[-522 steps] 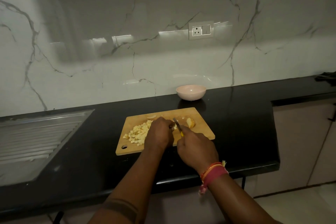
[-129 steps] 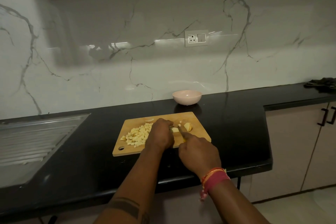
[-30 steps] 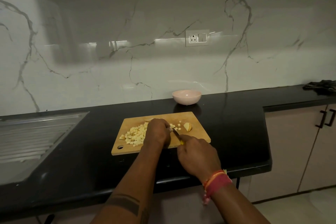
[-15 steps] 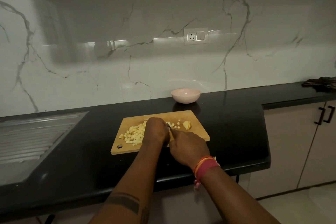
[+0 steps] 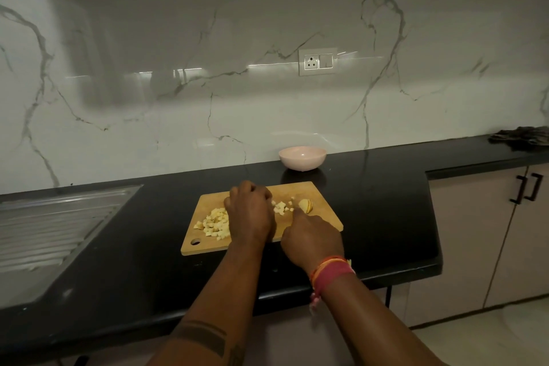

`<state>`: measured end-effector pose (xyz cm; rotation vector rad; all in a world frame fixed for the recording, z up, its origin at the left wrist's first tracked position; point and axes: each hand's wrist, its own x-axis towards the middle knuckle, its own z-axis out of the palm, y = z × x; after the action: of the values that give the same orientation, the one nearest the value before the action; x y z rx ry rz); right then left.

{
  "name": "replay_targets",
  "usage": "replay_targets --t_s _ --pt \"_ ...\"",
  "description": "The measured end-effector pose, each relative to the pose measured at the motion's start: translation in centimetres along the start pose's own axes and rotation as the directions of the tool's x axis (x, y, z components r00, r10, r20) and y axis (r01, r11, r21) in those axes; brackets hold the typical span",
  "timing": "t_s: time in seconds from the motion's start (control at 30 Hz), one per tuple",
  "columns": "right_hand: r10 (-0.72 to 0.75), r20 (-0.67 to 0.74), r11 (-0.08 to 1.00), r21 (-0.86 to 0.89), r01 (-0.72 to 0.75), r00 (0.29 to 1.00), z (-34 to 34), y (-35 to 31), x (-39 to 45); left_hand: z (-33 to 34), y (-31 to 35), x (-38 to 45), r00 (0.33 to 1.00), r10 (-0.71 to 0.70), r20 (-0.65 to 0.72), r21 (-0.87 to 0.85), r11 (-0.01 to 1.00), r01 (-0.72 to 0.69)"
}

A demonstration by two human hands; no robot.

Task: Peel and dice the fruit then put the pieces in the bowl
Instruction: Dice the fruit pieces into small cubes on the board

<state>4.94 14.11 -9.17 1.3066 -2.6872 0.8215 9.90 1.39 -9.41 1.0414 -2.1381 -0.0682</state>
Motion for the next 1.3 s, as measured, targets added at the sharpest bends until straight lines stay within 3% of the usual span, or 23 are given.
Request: replay_targets --t_s 0.13,0.27,0.4,0.53,0.67,0.8,0.97,1.17,1.3 --pt "-0.123 0.061 0.992 -0.032 0.125 0.991 0.4 -2.5 0.1 -0.2 -0.6 0.5 0.984 -0.175 -0.035 -0.249 0.955 0.161" --pt "-0.212 0.079 0.977 0.001 0.213 0.974 1.2 -3.4 0.3 0.2 -1.8 0.6 0.972 -0.215 -0.089 -0.461 0.874 0.151" --pt "-0.202 -0.001 0.977 0.076 0.201 0.979 1.3 -2.1 0.3 -0.3 -1.1 0.3 0.984 -0.145 -0.100 -0.391 0.915 0.095" --pt "-0.076 -0.095 0.977 0.190 0.093 0.993 0.0 0.0 0.2 -0.7 0.0 0.0 0.996 0.012 -0.083 -0.240 0.970 -0.031" --pt "0.094 -0.118 0.925 0.378 -0.043 0.988 -1.7 2.0 0.5 0.3 2.1 -0.3 0.974 0.219 0.052 -0.191 0.960 -0.205" --pt "0.176 -0.113 0.833 0.547 -0.087 0.978 -2.1 3.1 0.7 1.6 4.0 -0.3 0.934 0.280 0.220 -0.234 0.945 -0.228" --pt "0.205 -0.131 0.807 0.584 -0.092 0.970 -1.7 3.3 1.0 1.8 4.4 0.4 0.900 0.244 0.362 -0.275 0.950 -0.147" --pt "0.196 -0.122 0.827 0.553 -0.097 0.973 -1.3 3.5 1.4 1.9 3.9 0.6 0.932 0.126 0.339 -0.346 0.938 0.000" --pt "0.179 -0.110 0.842 0.532 -0.095 0.978 -1.3 3.5 1.2 1.8 3.7 0.6 0.929 0.159 0.335 -0.363 0.931 -0.029"
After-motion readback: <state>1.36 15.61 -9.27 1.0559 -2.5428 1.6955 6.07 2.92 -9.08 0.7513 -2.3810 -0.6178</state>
